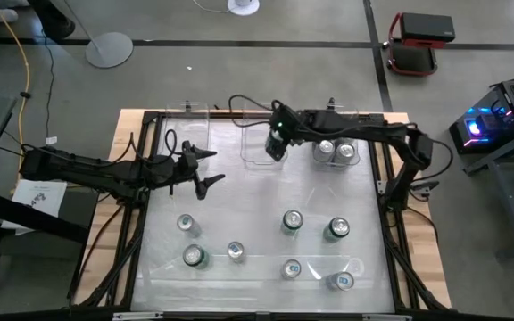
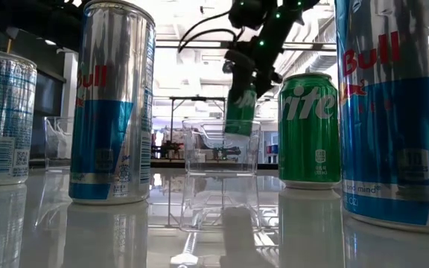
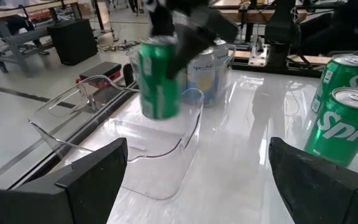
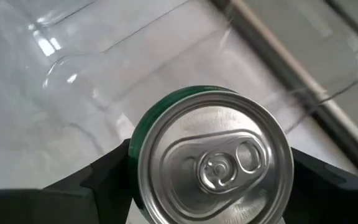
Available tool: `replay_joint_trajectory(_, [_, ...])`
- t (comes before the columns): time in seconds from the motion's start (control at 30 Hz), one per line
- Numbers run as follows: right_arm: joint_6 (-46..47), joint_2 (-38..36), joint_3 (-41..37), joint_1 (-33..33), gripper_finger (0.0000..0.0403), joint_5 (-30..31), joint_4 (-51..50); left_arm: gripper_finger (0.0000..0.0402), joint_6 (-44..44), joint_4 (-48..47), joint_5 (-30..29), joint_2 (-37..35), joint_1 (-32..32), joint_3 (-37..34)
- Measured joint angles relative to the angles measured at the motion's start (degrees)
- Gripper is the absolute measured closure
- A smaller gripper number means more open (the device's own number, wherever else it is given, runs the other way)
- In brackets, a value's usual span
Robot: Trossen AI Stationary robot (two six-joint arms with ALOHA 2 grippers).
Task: Sort soda cans
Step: Put the top green soda can into the middle transparent bin
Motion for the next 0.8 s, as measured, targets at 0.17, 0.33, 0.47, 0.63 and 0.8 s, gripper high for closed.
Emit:
replay_joint_trajectory(0.17, [1.8, 2.7, -0.3, 1.7, 0.0111, 0.0, 0.8, 0.0035, 0.4, 0.5, -1.5, 0.0, 0.0, 0.0])
replay_joint_trajectory(0.33, [2.0, 5.8, -0.3, 2.1, 0.0111, -0.2, 0.4, 0.0035, 0.2, 0.5, -1.5, 0.0, 0.0, 0.0])
replay_joint_trajectory(0.47, [2.0, 7.3, -0.4, 2.1, 0.0111, -0.8, 0.5, 0.0035, 0.1, 0.5, -1.5, 0.0, 0.0, 0.0])
replay_joint_trajectory(0.63, [1.9, 8.0, -0.4, 2.0, 0.0090, -1.2, 0.7, 0.0035, 0.1, 0.5, -1.5, 0.0, 0.0, 0.0])
replay_joint_trajectory(0.8, [1.8, 8.0, -0.4, 1.9, 0.0066, -1.8, 0.6, 0.0035, 0.1, 0.6, -1.6, 0.0, 0.0, 0.0])
